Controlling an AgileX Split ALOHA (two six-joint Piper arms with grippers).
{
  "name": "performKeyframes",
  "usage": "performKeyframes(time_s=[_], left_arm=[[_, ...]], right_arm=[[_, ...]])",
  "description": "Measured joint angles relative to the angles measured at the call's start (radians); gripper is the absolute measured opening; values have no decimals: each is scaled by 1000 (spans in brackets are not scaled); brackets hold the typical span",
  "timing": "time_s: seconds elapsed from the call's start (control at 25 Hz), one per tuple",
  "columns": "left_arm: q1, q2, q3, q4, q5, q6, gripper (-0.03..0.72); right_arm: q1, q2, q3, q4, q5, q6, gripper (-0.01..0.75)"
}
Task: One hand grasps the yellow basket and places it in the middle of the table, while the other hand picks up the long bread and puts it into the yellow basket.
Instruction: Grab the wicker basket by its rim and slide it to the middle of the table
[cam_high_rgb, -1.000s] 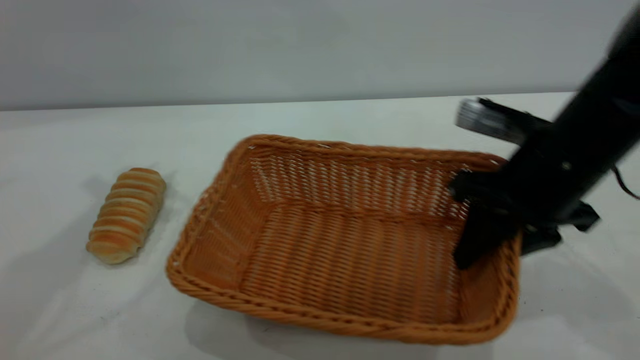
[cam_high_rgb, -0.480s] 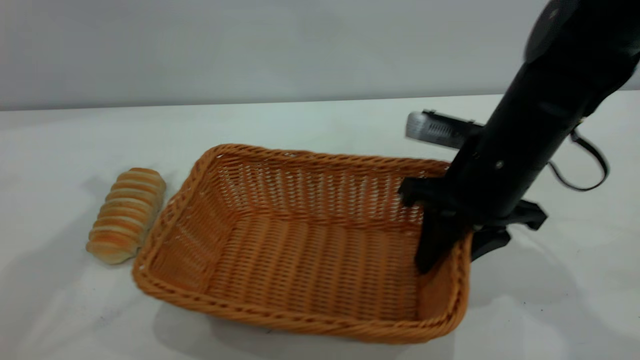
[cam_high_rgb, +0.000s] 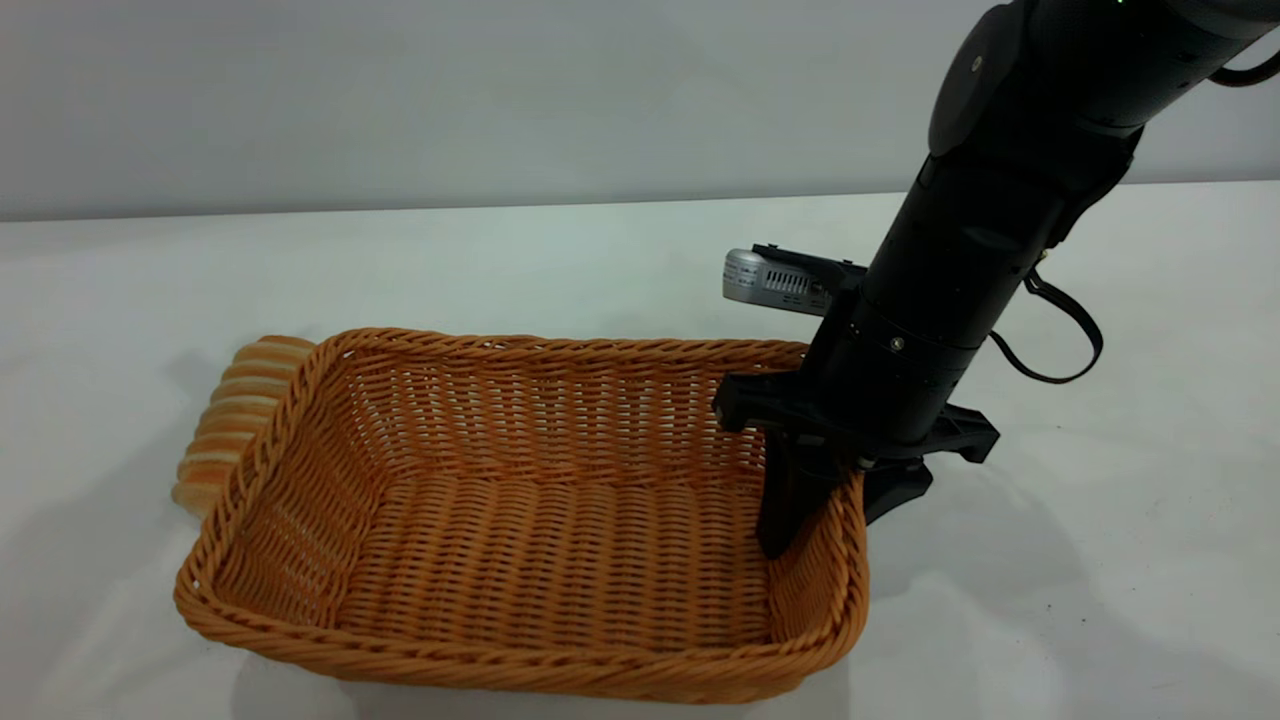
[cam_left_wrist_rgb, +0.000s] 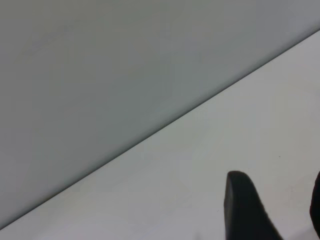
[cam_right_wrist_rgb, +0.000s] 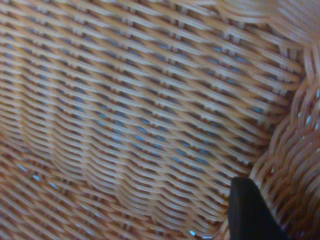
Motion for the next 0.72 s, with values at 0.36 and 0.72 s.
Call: performKeyframes(time_s=[0.36, 0.72], left_arm=[[0, 0, 0, 0, 1, 0, 395], [0, 0, 0, 0, 21, 0, 395]], right_arm=[[4, 1, -5, -62, 1, 11, 358], [2, -14, -5, -114, 2, 16, 557]])
